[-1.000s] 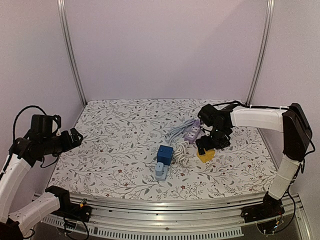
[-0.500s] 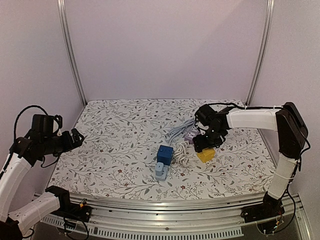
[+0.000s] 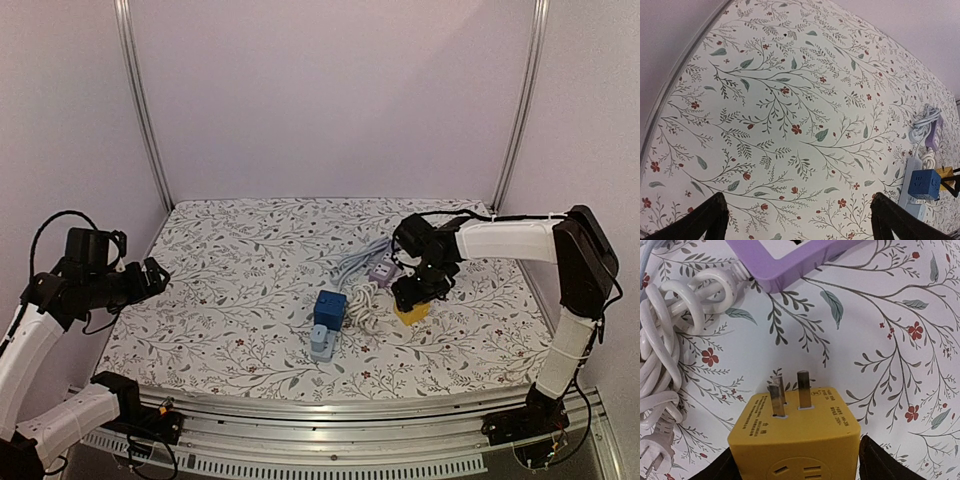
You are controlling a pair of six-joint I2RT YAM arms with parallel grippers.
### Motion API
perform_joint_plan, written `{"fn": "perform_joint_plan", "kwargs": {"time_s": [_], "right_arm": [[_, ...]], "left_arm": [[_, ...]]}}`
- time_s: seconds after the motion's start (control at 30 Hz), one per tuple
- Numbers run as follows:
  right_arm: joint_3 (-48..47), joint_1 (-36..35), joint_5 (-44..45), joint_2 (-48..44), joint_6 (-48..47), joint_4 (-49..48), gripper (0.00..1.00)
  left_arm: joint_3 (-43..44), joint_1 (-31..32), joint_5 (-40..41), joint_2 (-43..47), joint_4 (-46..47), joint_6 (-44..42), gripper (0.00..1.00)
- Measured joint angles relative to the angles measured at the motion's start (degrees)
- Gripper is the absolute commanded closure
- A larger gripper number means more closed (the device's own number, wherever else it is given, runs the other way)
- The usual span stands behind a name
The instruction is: Insert the plug
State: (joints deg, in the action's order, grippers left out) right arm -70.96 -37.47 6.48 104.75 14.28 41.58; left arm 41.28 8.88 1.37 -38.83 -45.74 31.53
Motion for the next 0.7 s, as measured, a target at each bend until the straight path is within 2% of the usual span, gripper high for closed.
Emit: {"fn": "perform_joint_plan", "kwargs": {"time_s": [0.13, 0.27, 0.5, 0.63, 0.7], "right_arm": [[0.1, 0.3, -0.2, 0.0, -0.7, 0.0, 0.42], [0.1, 0.4, -0.6, 0.0, -1.1, 0.0, 0.5], [-1.0, 0.4, -2.7, -1.2, -2.1, 2.5, 0.51], [-2.4, 0.4, -8.2, -6.9, -3.9, 4.3, 0.5], [-4.6, 0.4, -12.2, -10.3, -5.0, 4.8, 0.5]], "left_arm": [[0.0, 0.0, -0.3, -0.2, 0.0, 0.0, 0.0], [0.0, 0.0, -0.5, -0.3, 0.0, -0.2, 0.0], [1.8, 0.0, -1.1, -1.8, -0.4, -1.7, 0.0], [7.2, 0.0, -2.4, -3.0, -0.4, -3.1, 0.0], [9.6, 0.0, -5.5, -3.6, 0.9, -5.2, 0.0]]}}
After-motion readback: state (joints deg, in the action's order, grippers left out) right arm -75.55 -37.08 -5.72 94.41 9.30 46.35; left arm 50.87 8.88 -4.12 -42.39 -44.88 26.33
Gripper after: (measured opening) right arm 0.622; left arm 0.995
